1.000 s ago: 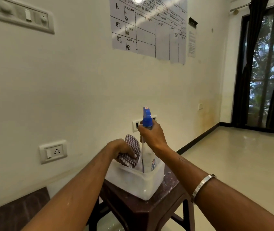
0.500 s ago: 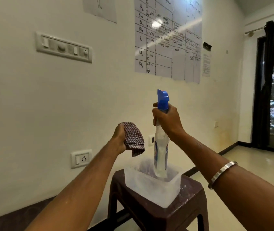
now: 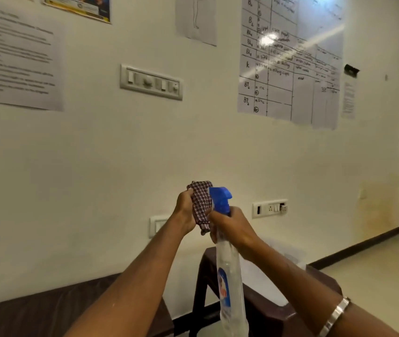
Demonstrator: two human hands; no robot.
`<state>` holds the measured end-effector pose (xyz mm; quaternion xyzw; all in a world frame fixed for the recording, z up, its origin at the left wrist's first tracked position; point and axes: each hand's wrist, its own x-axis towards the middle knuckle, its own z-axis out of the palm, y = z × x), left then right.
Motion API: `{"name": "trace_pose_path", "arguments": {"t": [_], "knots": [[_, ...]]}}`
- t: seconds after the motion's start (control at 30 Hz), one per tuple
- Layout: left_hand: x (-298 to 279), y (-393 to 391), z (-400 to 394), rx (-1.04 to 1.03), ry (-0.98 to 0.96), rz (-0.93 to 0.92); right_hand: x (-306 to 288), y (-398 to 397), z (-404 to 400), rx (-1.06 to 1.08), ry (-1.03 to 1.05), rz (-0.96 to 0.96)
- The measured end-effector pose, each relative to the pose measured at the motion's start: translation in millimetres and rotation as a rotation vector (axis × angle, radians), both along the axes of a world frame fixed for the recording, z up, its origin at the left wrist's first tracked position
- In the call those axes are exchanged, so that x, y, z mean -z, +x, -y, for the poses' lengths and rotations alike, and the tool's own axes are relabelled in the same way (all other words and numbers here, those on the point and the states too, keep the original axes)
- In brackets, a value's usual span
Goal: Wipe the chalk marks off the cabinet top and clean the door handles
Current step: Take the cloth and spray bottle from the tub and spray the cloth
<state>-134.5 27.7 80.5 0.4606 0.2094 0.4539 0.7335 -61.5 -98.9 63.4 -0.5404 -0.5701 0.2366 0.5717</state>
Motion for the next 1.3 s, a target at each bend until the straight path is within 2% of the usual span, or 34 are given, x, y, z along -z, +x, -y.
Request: {"name": "trace_pose_path", "arguments": {"t": [0.47, 0.8, 1.03, 1.2, 1.3], "knots": [[14.1, -22.7, -20.4, -0.048, 0.014, 0.006, 7.2, -1.0, -6.5, 0.071, -0.013, 0.016], [16.5, -20.6, -24.2, -0.043, 0.005, 0.003, 22.2, -6.9, 3.4, -0.075, -0.090, 0.038], [16.4, -22.4, -25.3, -0.025, 0.001, 0.037, 23.9, 5.2, 5.2, 0.022, -0.042, 0.018], [14.7, -23.9, -25.6, -0.026, -0.003, 0.058, 23.6, 4.7, 9.0, 0.007, -0.106, 0.076], [14.8, -23.6, -23.8, -0.030, -0.012, 0.059, 27.2, -0.1, 9.8, -0.034, -0.079, 0.049]]}}
